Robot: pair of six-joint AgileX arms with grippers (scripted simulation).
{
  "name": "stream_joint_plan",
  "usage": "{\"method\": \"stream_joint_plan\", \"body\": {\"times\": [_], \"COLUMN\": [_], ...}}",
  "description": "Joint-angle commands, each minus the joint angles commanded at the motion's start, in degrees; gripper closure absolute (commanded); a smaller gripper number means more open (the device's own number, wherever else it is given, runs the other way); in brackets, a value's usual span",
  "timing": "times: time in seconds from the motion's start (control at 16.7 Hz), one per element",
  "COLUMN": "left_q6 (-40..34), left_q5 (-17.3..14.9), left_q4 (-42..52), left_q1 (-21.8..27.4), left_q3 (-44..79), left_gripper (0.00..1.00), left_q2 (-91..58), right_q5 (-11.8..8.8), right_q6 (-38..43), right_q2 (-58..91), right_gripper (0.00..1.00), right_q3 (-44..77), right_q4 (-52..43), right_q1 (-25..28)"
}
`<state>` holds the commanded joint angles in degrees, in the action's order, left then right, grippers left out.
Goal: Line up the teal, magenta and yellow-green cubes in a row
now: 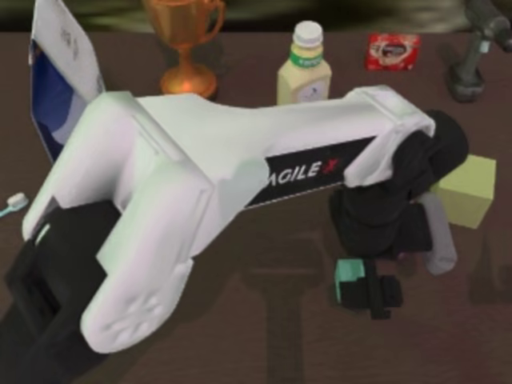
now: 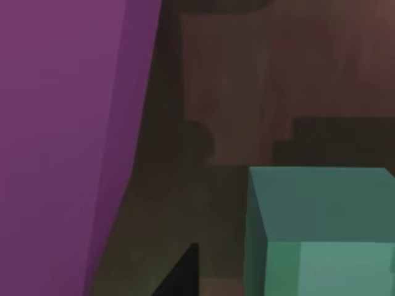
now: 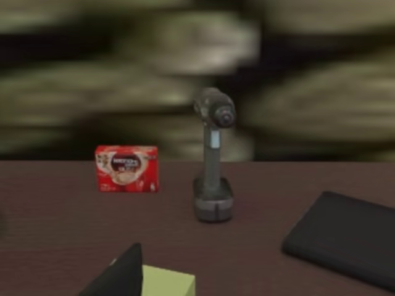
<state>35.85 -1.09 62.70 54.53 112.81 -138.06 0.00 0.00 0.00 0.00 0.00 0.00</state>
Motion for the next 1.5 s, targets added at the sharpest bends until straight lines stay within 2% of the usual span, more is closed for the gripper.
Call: {"method": "stream_joint_plan", "body": {"times": [0.6,1.08,1.5], "left_q6": [0.00,0.02,-0.46], "left_q5": [0.00,0.02,0.12], "left_q4": [0.21,13.68,12.98], "left_q1": [-0.09,-1.20,-1.79], "left_q3": [0.20,11.35,10.12], "left_gripper": [0.00,0.00,0.00], "left_q2": [0.03,2.15,3.88], "right_q5": [0.00,0.00,0.03], "right_q6": [0.00,0.00,-0.83], "right_q2": [0.00,0.00,1.59], "right_gripper": [0.00,0.00,0.00], "right_q3": [0.00,0.00,1.58], "right_q4": [0.00,0.00,-1.17], "right_q1": [0.00,0.00,0.42]}}
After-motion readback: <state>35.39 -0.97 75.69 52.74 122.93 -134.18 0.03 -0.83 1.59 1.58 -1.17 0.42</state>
